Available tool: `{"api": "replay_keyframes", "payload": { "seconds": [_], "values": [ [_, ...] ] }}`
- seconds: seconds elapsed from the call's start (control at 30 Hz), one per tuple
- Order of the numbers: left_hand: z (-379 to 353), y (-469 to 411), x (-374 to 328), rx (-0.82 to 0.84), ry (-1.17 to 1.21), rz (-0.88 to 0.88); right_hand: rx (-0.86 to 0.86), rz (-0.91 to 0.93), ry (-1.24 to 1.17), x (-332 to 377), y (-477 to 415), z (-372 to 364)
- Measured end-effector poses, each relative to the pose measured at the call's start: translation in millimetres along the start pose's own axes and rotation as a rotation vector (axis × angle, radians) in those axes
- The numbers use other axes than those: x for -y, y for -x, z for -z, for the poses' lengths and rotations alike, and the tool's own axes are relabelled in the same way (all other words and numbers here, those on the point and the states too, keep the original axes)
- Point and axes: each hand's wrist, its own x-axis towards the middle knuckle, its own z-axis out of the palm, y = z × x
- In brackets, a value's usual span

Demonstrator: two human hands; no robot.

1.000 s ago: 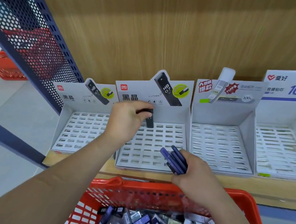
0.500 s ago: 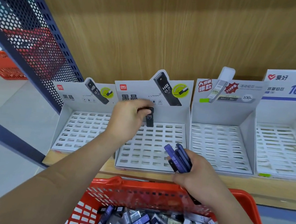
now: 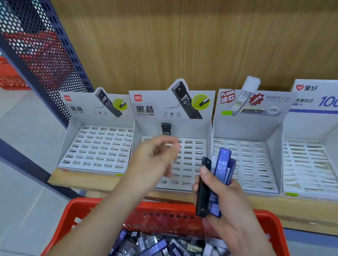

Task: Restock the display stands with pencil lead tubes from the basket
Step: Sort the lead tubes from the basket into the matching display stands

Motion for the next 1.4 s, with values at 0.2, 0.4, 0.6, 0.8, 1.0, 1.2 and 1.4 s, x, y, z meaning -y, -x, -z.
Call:
{"api": "replay_keyframes", "payload": {
  "seconds": [0.2,0.4,0.6,0.8,1.0,1.2,1.4],
  "values": [
    [-16,68,10,0.190,-0.064,0.086,-0.064,0.091,-0.101,-6,5,-18],
    [-6,76,6,0.033,0.220,0.147,0.053,0.119,-0.035,-9,9,-18],
    [5,75,6,0.045,0.140,0.111,0.135,0.152,0.050,-11,12,-26],
    [23,58,5,0.002,-0.069,-0.002,0.125,0.254,0.360,-12,6,-21],
    [42,18,-11,-0.057,-0.064,-0.085,0.058,0.241,0.383,-16,0,-20],
    [46,-39,-5,-0.235,-0.074,-0.190,-0.028,0.037,-0.021,-15,-5,-5],
    [28,-54,16,-0.217,-0.422,-0.285,0.089,-0.040,-0.293,-14,-9,4]
  ]
}}
